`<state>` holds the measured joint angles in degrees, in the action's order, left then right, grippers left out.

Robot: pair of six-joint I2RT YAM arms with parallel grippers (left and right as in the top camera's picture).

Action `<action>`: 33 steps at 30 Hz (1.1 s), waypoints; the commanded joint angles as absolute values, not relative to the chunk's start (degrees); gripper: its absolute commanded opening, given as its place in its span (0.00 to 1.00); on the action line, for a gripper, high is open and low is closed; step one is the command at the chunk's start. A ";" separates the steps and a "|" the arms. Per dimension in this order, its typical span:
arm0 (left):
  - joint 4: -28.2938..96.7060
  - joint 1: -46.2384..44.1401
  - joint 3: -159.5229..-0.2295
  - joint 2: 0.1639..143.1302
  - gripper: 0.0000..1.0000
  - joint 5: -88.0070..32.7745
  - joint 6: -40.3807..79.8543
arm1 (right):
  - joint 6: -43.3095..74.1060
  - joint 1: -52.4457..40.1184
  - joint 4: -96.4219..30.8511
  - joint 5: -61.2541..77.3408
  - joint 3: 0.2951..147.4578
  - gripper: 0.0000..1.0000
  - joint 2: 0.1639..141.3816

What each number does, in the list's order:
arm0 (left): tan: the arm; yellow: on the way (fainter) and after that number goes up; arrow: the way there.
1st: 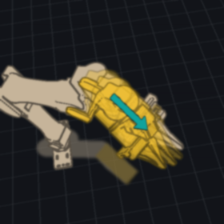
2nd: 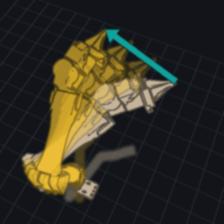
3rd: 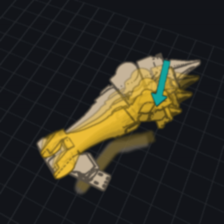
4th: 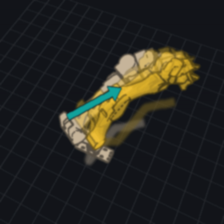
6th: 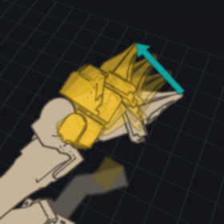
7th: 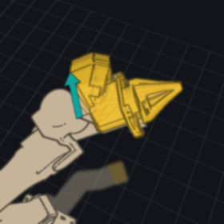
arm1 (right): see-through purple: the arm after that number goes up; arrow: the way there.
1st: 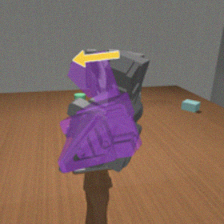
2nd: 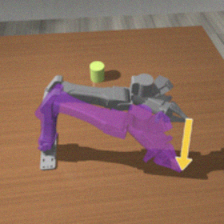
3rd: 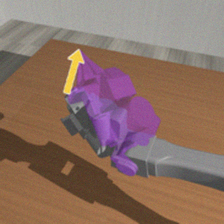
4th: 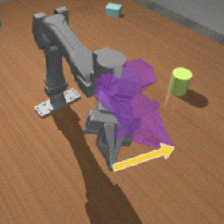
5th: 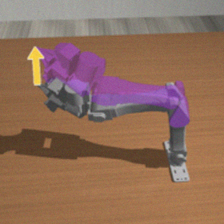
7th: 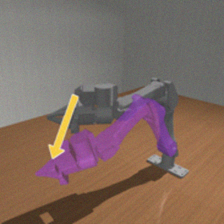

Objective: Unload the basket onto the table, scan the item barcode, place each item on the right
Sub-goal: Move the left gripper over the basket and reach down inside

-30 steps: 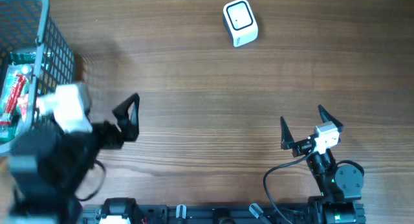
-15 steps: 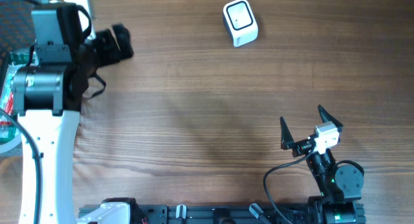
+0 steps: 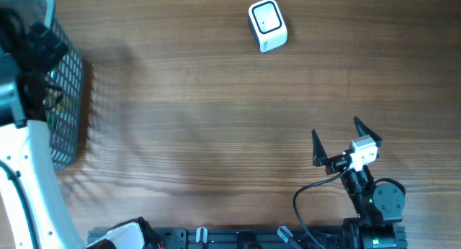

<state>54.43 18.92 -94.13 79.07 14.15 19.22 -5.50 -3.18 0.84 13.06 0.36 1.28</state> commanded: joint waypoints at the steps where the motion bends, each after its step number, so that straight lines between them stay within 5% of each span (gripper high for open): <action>1: 56.47 23.18 -95.04 78.56 1.00 7.07 15.99 | -6.00 -3.25 1.04 13.43 0.30 1.00 1.30; 10: 65.36 28.62 -94.83 82.13 1.00 7.09 12.23 | -6.00 -3.25 1.04 13.43 0.30 1.00 1.30; 33: 58.08 40.62 -94.83 91.64 1.00 -2.52 8.97 | -6.00 -3.25 1.04 13.41 0.30 1.00 1.30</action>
